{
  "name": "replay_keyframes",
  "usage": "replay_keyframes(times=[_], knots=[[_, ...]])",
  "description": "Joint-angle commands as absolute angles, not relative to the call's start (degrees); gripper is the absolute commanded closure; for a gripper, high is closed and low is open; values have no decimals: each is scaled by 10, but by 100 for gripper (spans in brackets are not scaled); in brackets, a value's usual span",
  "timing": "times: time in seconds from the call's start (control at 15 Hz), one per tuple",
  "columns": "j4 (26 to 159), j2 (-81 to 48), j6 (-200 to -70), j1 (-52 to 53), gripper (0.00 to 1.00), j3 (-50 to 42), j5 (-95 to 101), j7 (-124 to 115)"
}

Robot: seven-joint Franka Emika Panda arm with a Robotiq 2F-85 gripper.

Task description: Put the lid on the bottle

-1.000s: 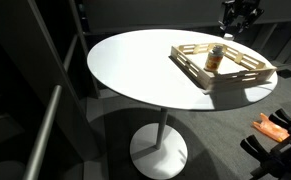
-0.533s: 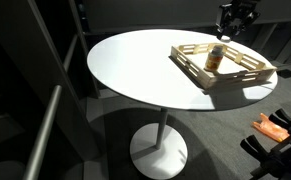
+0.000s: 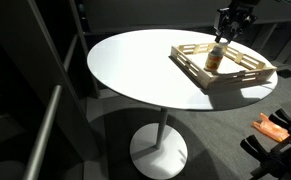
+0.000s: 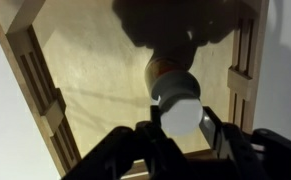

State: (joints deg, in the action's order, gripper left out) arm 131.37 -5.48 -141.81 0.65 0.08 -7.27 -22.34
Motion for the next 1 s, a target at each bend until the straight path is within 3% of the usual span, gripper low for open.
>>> replay_keyframes(times=[0.0,0.93], knots=[[1301,-64,-1417,8,81,3,-92,-201],[1285,-81,-1417,9,81,5,-92,-198]])
